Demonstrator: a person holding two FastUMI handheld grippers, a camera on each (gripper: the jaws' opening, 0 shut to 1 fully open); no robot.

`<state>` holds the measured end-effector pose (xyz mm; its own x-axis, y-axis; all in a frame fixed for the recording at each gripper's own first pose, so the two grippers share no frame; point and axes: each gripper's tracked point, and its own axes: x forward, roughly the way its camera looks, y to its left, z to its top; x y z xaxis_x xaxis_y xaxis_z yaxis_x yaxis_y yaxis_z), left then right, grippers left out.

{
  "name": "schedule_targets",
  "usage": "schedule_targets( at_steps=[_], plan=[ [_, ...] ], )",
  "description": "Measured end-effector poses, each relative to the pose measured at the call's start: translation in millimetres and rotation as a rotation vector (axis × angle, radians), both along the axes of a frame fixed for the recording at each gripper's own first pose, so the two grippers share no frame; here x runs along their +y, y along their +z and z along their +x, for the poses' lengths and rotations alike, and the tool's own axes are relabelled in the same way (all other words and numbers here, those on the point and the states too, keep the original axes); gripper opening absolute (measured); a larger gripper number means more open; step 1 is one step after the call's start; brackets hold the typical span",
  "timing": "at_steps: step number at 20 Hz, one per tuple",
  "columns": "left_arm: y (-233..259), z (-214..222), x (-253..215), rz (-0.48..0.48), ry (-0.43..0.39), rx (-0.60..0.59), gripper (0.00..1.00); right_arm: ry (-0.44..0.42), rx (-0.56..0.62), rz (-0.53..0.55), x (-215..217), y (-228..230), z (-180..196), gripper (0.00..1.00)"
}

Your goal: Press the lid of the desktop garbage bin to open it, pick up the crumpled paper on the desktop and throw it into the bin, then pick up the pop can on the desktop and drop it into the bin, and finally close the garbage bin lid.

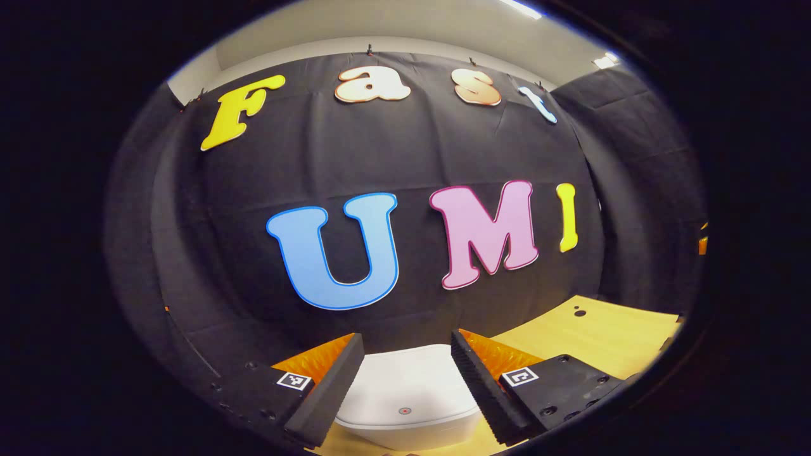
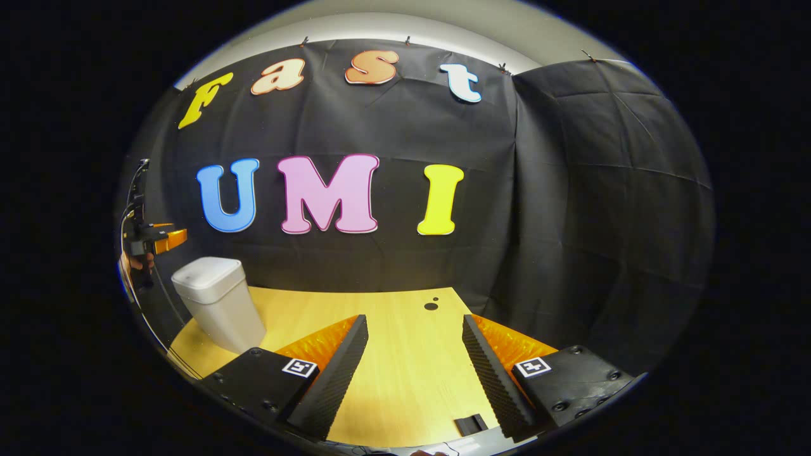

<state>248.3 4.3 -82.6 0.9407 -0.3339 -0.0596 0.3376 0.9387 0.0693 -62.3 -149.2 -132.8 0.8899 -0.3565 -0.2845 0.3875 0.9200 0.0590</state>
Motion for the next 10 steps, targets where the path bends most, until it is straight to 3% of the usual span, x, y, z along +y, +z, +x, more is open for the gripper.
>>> schedule_targets(
  at_steps=[10],
  plan=[
    [29.2, -98.2, -70.0, -0.125, -0.155, 0.050, 0.95, 0.094, -0.001, -0.043, 54.0, 26.0, -24.8, 0.97]
  ],
)
